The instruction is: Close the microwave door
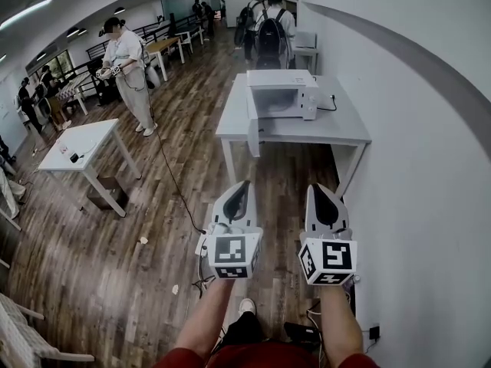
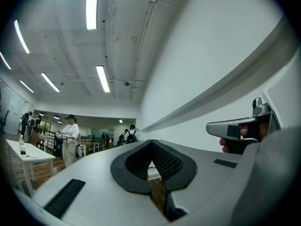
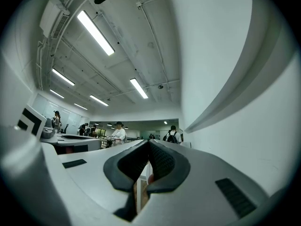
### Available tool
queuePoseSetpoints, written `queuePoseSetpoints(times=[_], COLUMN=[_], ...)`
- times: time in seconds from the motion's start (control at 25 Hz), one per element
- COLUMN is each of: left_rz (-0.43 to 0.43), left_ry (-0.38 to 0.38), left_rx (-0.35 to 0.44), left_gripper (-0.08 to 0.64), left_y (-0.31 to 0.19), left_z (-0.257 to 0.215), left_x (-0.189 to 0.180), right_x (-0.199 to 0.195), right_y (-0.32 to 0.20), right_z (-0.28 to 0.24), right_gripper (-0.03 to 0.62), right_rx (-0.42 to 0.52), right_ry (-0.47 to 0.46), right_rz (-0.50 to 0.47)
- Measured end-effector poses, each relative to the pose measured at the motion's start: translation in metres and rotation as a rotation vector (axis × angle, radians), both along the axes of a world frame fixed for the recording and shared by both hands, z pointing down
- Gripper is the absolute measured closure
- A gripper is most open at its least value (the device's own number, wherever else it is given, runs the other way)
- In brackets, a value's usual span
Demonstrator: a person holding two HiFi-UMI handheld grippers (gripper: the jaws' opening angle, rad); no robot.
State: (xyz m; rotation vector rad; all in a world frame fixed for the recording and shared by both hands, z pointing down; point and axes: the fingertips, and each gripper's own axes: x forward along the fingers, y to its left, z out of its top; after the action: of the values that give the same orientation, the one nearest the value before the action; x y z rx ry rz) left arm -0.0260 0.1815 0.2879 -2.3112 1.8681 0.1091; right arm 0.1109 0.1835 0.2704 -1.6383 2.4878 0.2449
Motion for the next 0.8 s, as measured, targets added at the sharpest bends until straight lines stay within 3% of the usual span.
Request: queuePoseSetpoints(times=[0.52, 0.8], left_rz=[0.020, 0.034], left_ry=[0.046, 0.039], left_rx=[0.006, -0.002], left_gripper=[0.534, 0.534], left_y=[-0.117, -0.173], left_z=[-0.001, 0.008], left_x=[-0.078, -0.103], right_x=[-0.076, -0.094], right_y=[-0.111, -0.166], right_z=[-0.008, -0.006], right_gripper=[0.566, 0.566], right_rx=[0.002, 0.004], right_ry=[0.047, 0.041], right_rz=[0.027, 0.058])
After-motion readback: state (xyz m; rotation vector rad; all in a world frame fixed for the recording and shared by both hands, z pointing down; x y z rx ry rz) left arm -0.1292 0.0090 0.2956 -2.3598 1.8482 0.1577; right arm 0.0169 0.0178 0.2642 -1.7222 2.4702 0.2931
